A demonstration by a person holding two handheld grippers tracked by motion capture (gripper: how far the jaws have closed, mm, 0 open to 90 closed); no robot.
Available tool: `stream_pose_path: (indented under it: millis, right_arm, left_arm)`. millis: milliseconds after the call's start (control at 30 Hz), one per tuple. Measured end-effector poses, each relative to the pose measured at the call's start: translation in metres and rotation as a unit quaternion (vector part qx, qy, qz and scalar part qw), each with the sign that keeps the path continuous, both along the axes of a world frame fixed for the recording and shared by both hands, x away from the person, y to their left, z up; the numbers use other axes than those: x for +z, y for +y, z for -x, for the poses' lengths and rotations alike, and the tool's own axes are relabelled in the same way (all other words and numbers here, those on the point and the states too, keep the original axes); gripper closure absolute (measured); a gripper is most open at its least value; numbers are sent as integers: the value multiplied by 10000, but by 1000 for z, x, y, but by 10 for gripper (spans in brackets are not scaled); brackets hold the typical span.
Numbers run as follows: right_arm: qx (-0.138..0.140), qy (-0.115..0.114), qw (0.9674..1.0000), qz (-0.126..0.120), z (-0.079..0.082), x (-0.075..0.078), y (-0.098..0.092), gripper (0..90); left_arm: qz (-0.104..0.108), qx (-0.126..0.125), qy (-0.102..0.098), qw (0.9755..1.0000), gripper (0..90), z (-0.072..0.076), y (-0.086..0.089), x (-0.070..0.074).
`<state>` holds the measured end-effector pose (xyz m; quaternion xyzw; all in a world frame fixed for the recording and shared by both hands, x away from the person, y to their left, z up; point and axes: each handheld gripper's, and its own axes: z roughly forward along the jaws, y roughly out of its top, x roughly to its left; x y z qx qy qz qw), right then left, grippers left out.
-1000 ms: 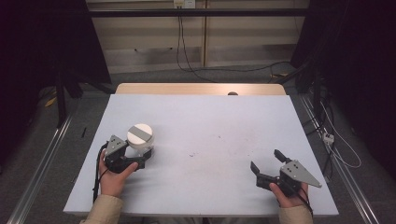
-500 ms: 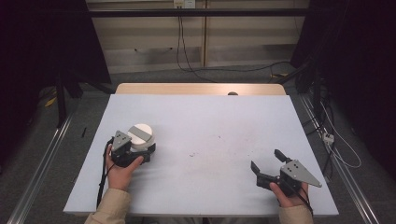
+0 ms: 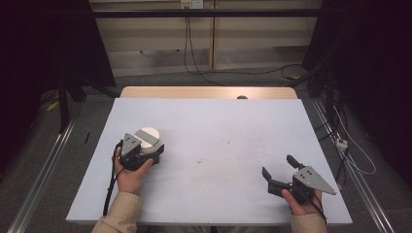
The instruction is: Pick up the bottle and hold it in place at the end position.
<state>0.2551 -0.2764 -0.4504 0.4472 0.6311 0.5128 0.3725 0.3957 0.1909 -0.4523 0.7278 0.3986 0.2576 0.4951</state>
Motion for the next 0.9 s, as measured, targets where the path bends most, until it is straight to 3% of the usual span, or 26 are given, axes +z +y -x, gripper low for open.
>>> stream_pose_path:
  millis: [33,300,600,900]
  right_arm:
    - [-2,-2,10000,7,0,0,0,62]
    - [6,-42,10000,7,-1,1,-1,63]
    - [25,-28,10000,6,0,1,-1,63]
    - [30,-24,10000,-17,-1,0,-1,63]
  left_arm:
    - [-74,-60,-63,9999,178,0,-1,1]
    - [232,-243,-177,9993,183,-2,-6,5]
    - [228,-603,-284,9975,183,-11,-28,13]
    - [297,-822,-265,9958,183,-21,-45,15]
